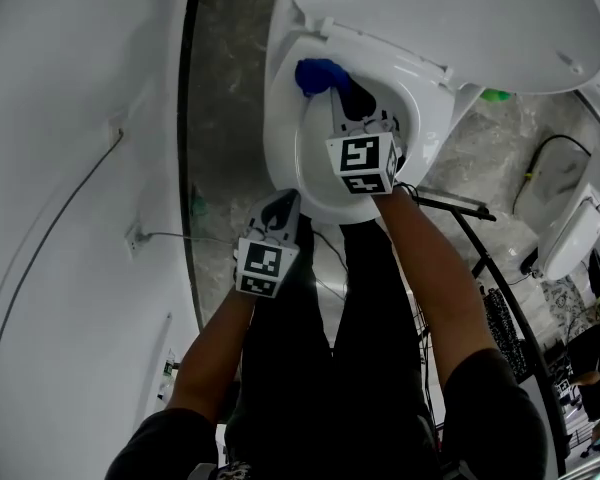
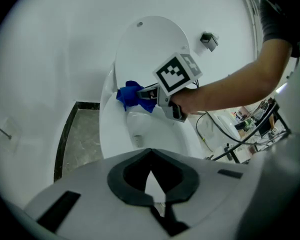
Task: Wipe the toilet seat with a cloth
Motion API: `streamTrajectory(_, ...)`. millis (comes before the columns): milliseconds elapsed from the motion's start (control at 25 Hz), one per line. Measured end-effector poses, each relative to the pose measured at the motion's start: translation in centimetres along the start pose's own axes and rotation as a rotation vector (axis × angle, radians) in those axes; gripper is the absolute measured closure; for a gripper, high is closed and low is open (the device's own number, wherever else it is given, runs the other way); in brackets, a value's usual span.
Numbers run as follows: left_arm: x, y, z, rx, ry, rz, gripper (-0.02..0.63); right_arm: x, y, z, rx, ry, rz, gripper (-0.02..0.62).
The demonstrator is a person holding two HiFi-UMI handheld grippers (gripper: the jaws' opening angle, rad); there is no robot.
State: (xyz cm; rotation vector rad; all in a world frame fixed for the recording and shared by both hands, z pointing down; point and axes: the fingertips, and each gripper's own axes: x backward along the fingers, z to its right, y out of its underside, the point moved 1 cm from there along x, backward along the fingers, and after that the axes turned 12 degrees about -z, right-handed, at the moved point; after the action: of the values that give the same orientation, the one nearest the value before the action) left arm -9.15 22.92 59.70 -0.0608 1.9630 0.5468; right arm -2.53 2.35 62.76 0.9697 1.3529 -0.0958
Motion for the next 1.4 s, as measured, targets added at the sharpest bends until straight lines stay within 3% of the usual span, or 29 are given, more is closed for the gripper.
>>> streamTrajectory(280, -0.6, 0.0, -0.3, -0.023, -0.02, -0.022, 0.597, -3.1, -0.8, 1.2, 0.006, 0.0, -0.07, 0.531)
streamTrajectory(560, -1.4, -0.6, 0.2, -0.03, -0.027, -0.037, 0.597, -2.8, -0.4, 1.6, 0.219, 0.062, -0.088, 0.531)
streamTrajectory(920, -2.5, -1.4, 0.8, -0.07, -0.055, -0.082, 0.597, -1.1, 3.0, 6.9, 0.108, 0.184, -0.139, 0.531)
streamTrajectory(1400, -2.7, -1.8, 1.9, -0.092, -0.044, -0.099, 0.597, 1.5, 7.6, 10.8, 0.187, 0.249, -0.164, 0.531)
